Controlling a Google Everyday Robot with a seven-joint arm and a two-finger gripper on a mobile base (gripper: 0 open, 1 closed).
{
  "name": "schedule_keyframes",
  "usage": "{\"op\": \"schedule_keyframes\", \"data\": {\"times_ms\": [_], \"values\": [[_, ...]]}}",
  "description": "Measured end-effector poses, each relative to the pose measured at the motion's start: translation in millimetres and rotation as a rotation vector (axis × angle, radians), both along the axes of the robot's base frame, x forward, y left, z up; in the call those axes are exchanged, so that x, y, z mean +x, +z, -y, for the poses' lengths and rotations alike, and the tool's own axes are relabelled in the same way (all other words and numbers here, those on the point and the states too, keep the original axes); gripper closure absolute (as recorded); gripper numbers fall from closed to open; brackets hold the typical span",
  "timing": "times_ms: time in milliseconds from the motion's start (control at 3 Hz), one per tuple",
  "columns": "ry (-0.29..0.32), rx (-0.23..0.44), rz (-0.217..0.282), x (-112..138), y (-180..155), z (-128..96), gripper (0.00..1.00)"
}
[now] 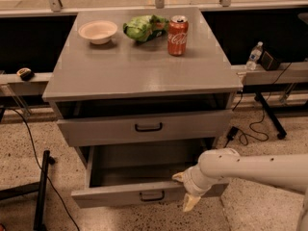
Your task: Open middle drawer
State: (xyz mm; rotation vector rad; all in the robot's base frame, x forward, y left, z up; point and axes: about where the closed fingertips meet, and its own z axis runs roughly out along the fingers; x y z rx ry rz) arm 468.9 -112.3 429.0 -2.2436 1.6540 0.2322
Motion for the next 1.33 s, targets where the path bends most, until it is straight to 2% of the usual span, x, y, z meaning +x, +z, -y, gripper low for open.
{"op": "schedule_keyframes", "data": {"times_ms": [667, 1000, 1333], "values": [[0.034, -0.041, -0.061, -60, 16, 11, 0.27], [0.060, -0.049, -0.022, -66, 51, 14, 0.29], [0.052, -0.038, 0.055, -40, 81, 12, 0.33]]}}
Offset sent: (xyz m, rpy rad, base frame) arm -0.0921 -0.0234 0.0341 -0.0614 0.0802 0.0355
